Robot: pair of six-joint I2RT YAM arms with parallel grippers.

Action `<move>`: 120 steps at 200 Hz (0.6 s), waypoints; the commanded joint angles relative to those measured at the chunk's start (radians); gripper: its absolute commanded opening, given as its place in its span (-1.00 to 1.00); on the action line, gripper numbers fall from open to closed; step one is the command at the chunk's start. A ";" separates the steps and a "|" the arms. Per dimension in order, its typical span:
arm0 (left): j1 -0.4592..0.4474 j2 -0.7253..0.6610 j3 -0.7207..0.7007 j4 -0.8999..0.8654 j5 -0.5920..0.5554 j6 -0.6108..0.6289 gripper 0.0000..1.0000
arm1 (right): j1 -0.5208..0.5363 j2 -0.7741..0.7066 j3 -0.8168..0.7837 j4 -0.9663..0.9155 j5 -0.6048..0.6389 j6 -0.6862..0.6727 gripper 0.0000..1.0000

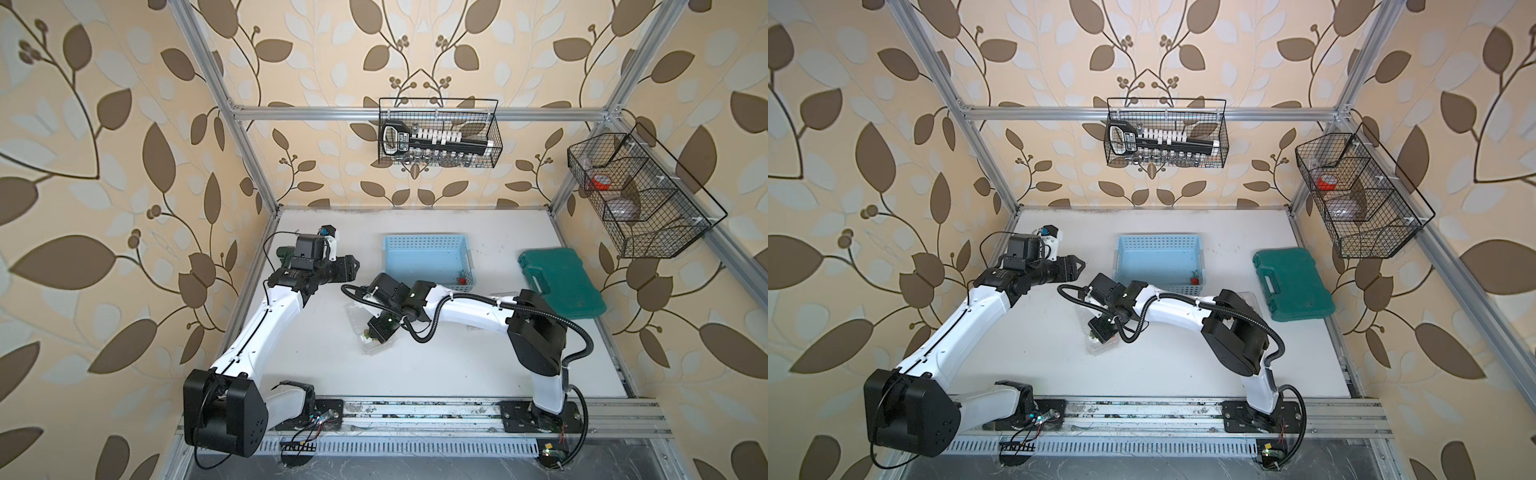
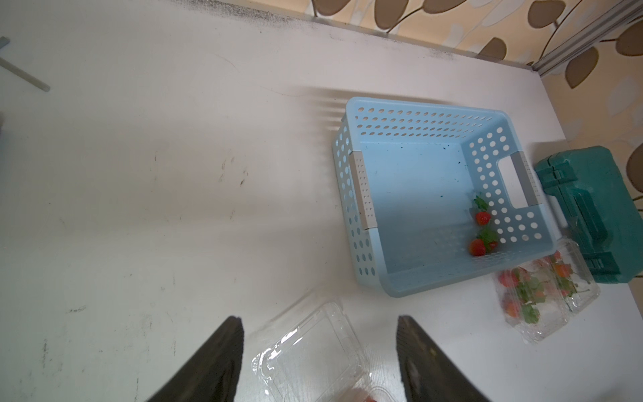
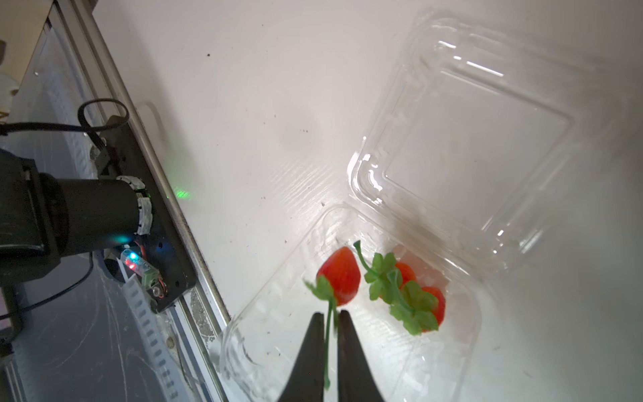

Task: Pack strawberries into containers
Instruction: Place the strawberry in the packing box.

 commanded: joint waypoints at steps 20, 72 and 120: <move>0.016 -0.025 0.020 0.010 0.005 -0.003 0.42 | 0.003 0.011 0.032 -0.054 0.012 -0.046 -0.64; 0.016 -0.026 0.020 0.010 0.005 -0.004 0.43 | -0.068 -0.094 0.004 -0.016 0.045 0.004 -0.58; 0.016 -0.025 0.020 0.010 0.014 -0.004 0.42 | -0.302 -0.257 -0.077 -0.005 0.100 0.062 -0.50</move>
